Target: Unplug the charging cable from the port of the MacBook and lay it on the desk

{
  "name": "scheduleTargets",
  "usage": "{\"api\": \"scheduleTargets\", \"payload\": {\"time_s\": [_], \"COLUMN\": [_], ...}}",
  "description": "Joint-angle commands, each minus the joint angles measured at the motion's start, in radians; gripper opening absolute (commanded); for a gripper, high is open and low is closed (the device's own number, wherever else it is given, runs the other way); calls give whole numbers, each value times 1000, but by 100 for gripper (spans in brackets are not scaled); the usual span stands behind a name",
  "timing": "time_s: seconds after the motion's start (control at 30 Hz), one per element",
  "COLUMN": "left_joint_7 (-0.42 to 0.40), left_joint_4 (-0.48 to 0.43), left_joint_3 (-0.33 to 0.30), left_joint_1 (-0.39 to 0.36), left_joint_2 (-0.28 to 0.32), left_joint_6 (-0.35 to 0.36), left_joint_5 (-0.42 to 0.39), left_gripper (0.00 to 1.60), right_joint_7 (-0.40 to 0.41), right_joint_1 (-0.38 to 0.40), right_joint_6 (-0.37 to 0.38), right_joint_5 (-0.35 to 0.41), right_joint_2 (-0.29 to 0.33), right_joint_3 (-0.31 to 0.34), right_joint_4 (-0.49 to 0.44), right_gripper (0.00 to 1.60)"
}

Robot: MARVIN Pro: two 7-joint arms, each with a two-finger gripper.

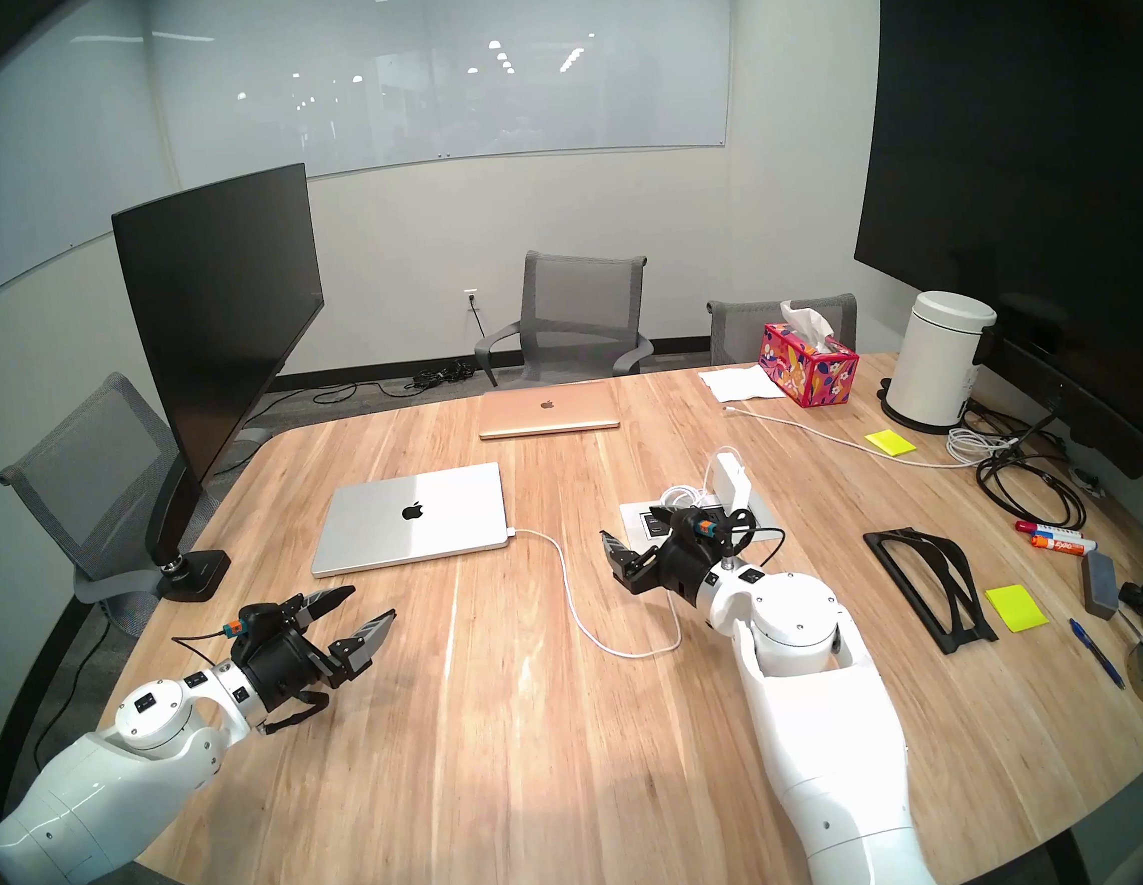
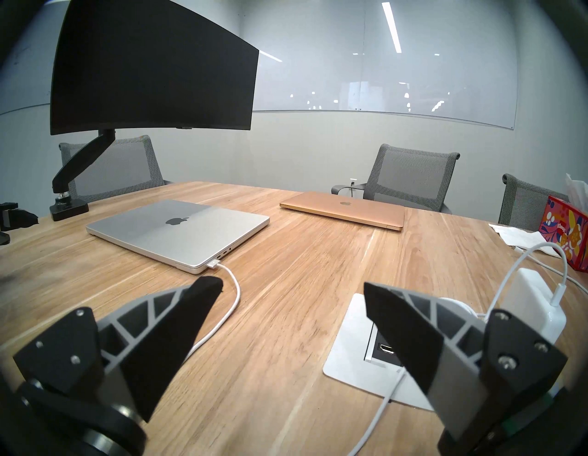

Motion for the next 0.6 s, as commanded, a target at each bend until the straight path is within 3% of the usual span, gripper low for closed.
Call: {"api": "scheduleTargets", "payload": {"time_s": [0.0, 0.57], "left_joint_7": [2, 3], "left_joint_4": [-8, -8], "left_joint_3": [-6, -3], "left_joint_1": [-3, -4], "left_joint_2": [1, 2], "left_joint_6": [-5, -6], "left_joint_5": [-2, -3], "left_gripper": [160, 160], "right_joint_7": [1, 1], "right_joint_1": [8, 8], "right_joint_6": [-1, -1], "right_joint_5": [1, 0], "right_joint_2": [0, 0], "right_joint_3": [0, 0], "right_joint_4": [-18, -18], "right_gripper": [160, 160]}}
